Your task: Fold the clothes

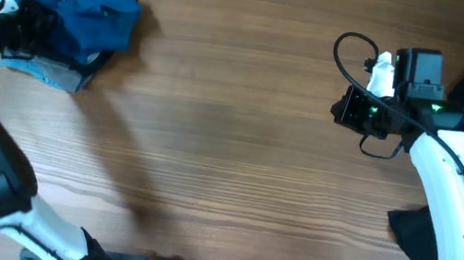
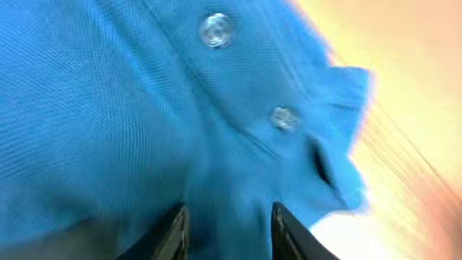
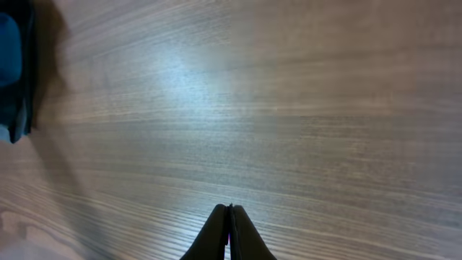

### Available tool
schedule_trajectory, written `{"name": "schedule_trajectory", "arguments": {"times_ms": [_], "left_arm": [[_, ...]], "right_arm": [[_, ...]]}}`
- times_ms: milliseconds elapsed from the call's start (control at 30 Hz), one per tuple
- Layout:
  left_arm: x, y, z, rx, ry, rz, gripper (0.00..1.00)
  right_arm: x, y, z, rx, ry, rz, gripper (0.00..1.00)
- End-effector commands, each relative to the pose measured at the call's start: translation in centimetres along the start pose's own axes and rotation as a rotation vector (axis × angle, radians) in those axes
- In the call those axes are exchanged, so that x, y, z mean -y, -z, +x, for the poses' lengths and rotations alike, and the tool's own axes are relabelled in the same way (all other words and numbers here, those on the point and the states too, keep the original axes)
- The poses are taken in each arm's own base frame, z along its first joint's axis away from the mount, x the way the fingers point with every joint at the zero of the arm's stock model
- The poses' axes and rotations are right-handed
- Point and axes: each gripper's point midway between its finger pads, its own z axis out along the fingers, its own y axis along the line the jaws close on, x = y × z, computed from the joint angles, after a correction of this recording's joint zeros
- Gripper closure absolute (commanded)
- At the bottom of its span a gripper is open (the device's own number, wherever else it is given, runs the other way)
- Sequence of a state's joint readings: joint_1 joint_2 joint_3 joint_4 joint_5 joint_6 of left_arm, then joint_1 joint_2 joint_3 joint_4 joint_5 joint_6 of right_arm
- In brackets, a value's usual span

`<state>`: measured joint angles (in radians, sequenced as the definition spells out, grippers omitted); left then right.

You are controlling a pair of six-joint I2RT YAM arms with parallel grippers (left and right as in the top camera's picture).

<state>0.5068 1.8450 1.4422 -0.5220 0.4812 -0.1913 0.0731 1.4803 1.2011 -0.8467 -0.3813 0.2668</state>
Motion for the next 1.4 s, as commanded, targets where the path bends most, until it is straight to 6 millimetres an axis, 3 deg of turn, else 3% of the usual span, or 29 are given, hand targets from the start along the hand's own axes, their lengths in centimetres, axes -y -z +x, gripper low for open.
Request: {"name": "schedule_trajectory", "arguments": {"times_ms": [0,67,167,200,300,400,467,767,900,967,1067,1267,1367], "left_arm": [[7.4,10.9,-4.2,0.196,-0.350,0.063,0.42],[12.4,15.9,-2.1,0.232,-0.555,0.173,0.29],[17.2,21.4,2.9,0.229,-0.669,0.242,0.20],[18.4,23.0,4.8,0.221,-0.689,0.259,0.00],[19.0,26.3,8.2,0.229,-0.722,0.197,0.00],[17.5,28.0,10.2,0.215,-0.716,0.105,0.00],[16.9,28.5,11.5,0.182,-0.703,0.094,0.00],[16.9,28.7,11.9,0.176,-0.701,0.096,0.00],[16.9,28.7,11.9,0.176,-0.701,0.096,0.00],[16.9,28.7,11.9,0.176,-0.701,0.095,0.00],[16.9,28.7,11.9,0.176,-0.702,0.096,0.00],[16.9,28.7,11.9,0.176,-0.701,0.096,0.00],[16.9,28.7,11.9,0.176,-0.702,0.096,0.00]], "right_arm": [[-1.8,4.1,-1.2,0.135,0.087,-0.020,0.96],[-2.7,7.4,-1.5,0.244,0.124,-0.013,0.96],[-4.5,12.6,-1.0,0.396,0.178,-0.043,0.95],[-5.2,14.6,-0.4,0.452,0.199,-0.057,0.90],[-6.1,18.2,1.6,0.539,0.231,-0.080,0.75],[-6.2,19.8,3.5,0.562,0.240,-0.086,0.36],[-6.2,20.2,4.4,0.561,0.239,-0.086,0.02],[-5.7,19.5,5.0,0.519,0.218,-0.077,0.00],[-5.4,19.3,5.3,0.496,0.029,-0.108,0.00],[-4.3,19.5,4.8,0.526,0.031,-0.044,0.00],[-5.2,20.3,4.2,0.581,0.368,0.013,0.00],[-6.7,22.8,2.9,0.783,0.645,0.055,0.00],[-6.9,23.1,2.7,0.909,0.752,0.081,0.00]]}}
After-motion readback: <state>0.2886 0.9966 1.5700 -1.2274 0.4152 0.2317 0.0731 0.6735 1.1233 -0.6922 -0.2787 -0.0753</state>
